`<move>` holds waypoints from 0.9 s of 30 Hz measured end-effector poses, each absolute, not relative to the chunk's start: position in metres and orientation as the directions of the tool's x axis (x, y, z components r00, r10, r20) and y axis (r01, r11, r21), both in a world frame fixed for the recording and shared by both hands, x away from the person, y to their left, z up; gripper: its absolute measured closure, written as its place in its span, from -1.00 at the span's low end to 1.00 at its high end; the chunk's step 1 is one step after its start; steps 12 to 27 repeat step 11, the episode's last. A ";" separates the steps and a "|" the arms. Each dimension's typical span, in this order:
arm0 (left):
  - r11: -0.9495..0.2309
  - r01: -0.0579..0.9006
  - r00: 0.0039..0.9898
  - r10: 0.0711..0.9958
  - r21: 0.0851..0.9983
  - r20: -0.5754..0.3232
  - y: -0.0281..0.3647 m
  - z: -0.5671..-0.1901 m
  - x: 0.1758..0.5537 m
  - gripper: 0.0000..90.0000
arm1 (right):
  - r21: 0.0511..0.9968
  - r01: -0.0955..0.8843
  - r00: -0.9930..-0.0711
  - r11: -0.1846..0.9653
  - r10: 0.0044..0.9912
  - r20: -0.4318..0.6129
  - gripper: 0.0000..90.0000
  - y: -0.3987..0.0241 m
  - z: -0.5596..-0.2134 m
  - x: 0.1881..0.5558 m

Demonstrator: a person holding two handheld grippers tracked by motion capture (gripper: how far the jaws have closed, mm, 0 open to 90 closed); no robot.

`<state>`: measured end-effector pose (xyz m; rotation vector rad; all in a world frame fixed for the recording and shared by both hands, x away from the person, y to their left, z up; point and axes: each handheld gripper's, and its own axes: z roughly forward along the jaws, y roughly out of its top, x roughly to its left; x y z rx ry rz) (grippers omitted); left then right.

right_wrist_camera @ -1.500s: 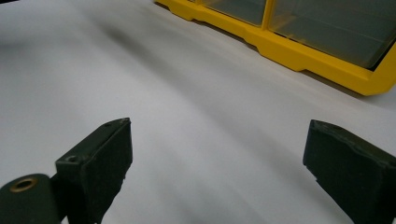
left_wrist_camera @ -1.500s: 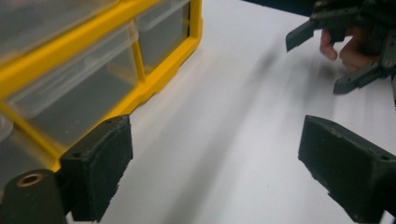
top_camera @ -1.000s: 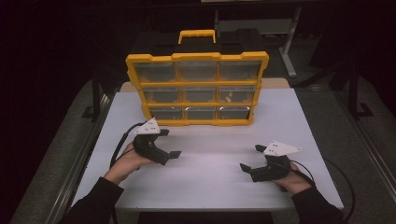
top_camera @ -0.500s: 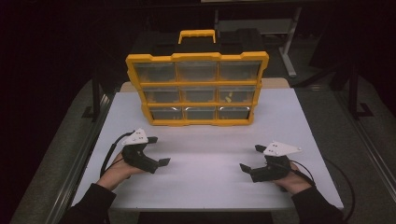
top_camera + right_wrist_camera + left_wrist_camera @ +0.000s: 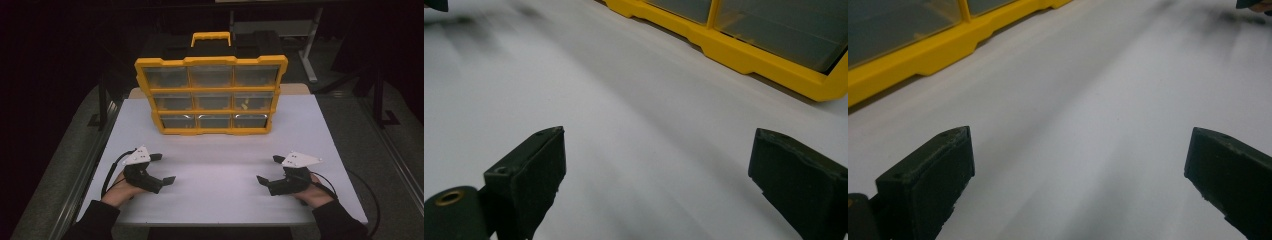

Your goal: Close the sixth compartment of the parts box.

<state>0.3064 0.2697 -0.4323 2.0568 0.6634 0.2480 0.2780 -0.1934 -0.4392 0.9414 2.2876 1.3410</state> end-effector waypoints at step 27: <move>-0.439 0.363 0.834 0.547 0.822 -0.076 0.269 -0.435 0.307 -1.00 | 0.860 0.377 -0.730 0.344 0.682 0.047 -0.83 -0.193 -0.440 0.278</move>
